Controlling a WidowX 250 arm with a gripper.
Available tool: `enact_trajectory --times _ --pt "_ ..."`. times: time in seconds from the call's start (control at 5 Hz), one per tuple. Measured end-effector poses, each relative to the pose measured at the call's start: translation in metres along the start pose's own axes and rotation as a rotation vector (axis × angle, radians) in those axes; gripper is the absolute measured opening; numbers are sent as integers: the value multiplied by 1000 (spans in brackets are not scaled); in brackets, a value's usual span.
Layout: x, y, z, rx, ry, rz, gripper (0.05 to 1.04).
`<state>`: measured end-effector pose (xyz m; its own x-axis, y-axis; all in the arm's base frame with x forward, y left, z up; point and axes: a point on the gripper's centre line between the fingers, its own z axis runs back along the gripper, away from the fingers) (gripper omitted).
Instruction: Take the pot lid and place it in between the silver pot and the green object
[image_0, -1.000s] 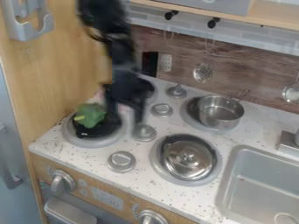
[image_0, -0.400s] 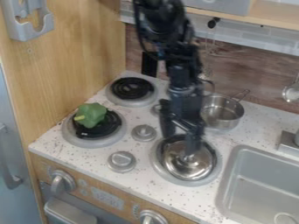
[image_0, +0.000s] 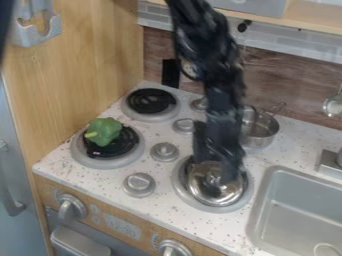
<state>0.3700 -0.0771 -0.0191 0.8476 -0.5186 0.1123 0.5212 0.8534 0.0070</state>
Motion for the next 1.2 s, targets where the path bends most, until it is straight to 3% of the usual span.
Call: enact_trajectory --times 0.2,0.6,0.8,1.0,1.2 --pt "5 2 -14 31 12 0 960" --pt "5 7 -14 60 14 -20 411" --pt "5 6 -14 59 14 -31 258" --pt "6 5 -12 37 21 -41 241" --pt "18 20 4 11 -3 2 241"
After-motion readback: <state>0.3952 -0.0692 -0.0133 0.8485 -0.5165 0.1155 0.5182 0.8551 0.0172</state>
